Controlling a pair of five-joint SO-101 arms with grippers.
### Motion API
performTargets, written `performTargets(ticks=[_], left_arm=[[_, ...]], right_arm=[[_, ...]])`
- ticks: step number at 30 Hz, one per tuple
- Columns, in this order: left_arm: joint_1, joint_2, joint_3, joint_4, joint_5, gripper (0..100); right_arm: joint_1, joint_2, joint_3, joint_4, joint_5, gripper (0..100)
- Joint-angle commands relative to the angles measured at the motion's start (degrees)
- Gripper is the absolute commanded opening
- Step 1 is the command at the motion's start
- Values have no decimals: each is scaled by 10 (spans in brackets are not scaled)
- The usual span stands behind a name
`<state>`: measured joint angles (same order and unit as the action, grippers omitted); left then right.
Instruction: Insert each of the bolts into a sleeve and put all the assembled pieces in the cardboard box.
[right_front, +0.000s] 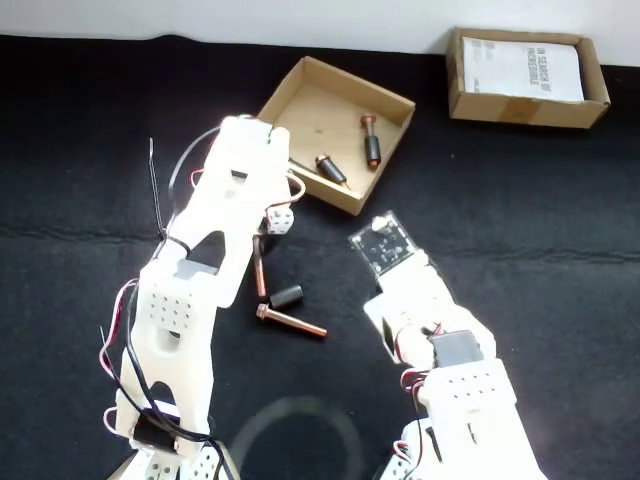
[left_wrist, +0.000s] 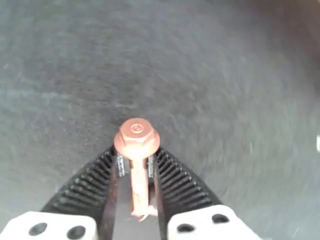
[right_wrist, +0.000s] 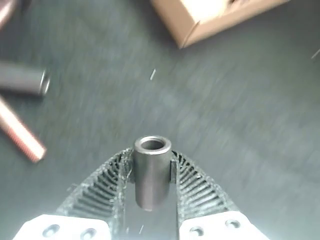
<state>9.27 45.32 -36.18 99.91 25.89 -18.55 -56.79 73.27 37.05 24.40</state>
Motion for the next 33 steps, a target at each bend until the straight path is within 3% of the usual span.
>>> performTargets(ticks=[1, 5, 11, 18, 21, 26, 33], left_arm=[[15, -65, -27, 8, -115, 8], [12, -106, -27, 9, -222, 8], [-3, -186, -27, 10, -251, 8], [-1, -291, -27, 10, -279, 8], [-1, -335, -20, 10, -279, 8], [1, -427, 80, 10, -280, 8], [6, -605, 315, 6, -360, 8]], right_arm=[[-4, 6, 26, -113, 3, 8], [-5, 6, 66, -205, 3, 8], [-17, 6, 76, -209, -4, 8], [-25, 6, 77, -339, -258, 8], [-58, 6, 81, -378, -331, 8], [-110, 6, 122, -393, -340, 8], [-165, 5, 161, -393, -340, 8]])
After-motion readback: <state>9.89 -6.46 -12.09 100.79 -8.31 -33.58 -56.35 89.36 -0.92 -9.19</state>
